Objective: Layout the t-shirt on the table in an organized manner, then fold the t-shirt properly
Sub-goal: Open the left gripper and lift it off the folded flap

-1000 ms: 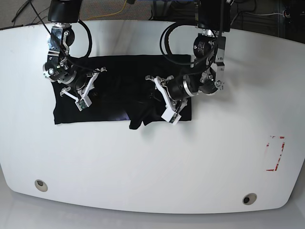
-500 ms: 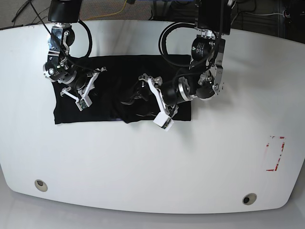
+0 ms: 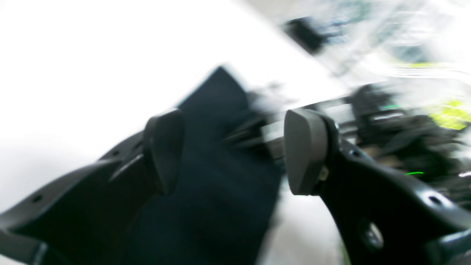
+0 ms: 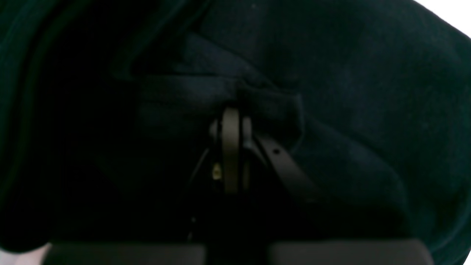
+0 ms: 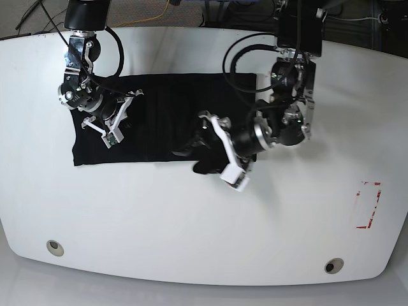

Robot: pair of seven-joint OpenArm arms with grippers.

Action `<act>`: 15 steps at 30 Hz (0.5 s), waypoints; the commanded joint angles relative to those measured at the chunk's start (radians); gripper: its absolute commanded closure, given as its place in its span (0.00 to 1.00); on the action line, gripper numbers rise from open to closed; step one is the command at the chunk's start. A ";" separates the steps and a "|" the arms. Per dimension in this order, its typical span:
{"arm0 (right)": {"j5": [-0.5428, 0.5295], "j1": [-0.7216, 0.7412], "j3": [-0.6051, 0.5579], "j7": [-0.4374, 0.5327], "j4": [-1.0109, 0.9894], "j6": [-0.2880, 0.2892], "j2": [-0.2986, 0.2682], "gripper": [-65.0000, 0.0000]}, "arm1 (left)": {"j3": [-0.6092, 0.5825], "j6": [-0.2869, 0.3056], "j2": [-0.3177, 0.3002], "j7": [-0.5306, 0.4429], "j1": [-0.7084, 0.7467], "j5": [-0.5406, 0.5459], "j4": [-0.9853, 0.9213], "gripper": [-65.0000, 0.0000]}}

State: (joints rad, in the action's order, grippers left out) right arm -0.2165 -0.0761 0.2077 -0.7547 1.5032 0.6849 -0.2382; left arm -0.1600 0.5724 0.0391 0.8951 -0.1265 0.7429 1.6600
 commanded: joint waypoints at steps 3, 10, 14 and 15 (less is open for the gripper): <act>0.035 -0.008 -0.007 -0.068 -0.010 0.013 -0.002 1.00 | 0.047 0.007 -0.060 -0.078 -0.034 -0.038 0.016 0.39; 0.035 -0.008 -0.007 -0.068 -0.005 0.013 -0.002 1.00 | 0.044 0.007 -0.150 -0.161 -0.020 -0.193 0.019 0.43; 0.035 0.003 -0.004 -0.068 0.012 0.013 -0.002 1.00 | 0.044 0.007 -0.160 -0.215 0.023 -0.288 0.016 0.67; 0.035 0.003 -0.003 -0.068 0.017 0.012 -0.002 1.00 | 0.044 0.007 -0.160 -0.225 0.029 -0.303 0.016 0.71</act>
State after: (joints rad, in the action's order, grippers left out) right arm -0.2165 -0.0731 0.2077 -0.7563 1.5070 0.6857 -0.2378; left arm -0.1165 0.5728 -0.1215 0.7216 -0.1009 0.4553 1.6596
